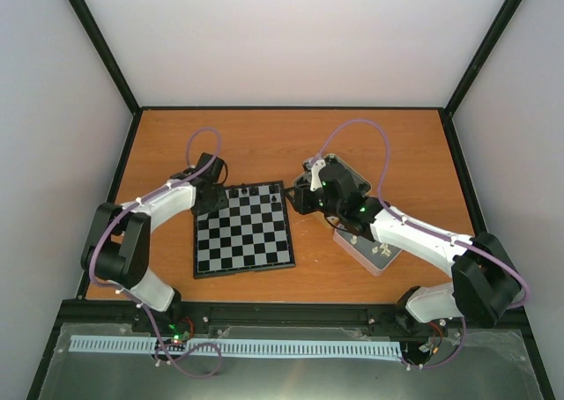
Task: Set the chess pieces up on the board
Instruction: Pick up the chess piece from the chessboard, then place the chess piece on the chessboard.
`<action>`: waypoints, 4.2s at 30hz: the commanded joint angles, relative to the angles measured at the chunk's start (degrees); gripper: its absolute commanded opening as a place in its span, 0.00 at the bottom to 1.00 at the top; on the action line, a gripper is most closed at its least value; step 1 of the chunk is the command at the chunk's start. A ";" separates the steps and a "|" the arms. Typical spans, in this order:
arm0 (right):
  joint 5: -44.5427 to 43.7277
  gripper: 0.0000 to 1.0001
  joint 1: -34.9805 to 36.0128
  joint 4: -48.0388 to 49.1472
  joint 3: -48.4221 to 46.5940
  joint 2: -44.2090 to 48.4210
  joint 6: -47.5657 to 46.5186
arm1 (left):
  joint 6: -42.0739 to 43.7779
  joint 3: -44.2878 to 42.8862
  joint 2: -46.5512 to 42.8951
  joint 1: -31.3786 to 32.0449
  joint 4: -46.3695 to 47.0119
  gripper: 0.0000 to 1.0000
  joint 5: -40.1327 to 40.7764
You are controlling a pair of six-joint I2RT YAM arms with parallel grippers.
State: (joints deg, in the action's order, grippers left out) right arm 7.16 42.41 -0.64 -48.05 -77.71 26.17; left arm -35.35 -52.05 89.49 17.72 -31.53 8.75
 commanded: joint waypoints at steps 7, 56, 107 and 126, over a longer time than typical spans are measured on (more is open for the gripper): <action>1.10 0.43 0.04 0.80 -0.99 -0.58 -0.86 | 0.55 -3.59 2.99 -1.09 0.67 0.37 2.90; 8.99 0.48 14.52 23.03 -1.51 -11.83 1.24 | -22.60 9.41 -34.76 -3.38 5.33 0.19 -26.57; -4.08 0.04 18.82 48.29 0.68 -14.62 0.54 | -58.76 20.65 -51.21 -3.48 22.31 0.20 -41.79; 7.56 0.03 12.69 -16.45 -16.06 -11.06 2.42 | -25.43 11.36 -50.76 -3.48 3.28 0.58 -11.63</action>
State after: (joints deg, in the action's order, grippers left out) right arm 10.70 58.04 10.20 -57.63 -87.24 28.38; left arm -75.92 -35.64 39.13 14.39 -22.28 -15.77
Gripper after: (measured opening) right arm 0.059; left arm 0.574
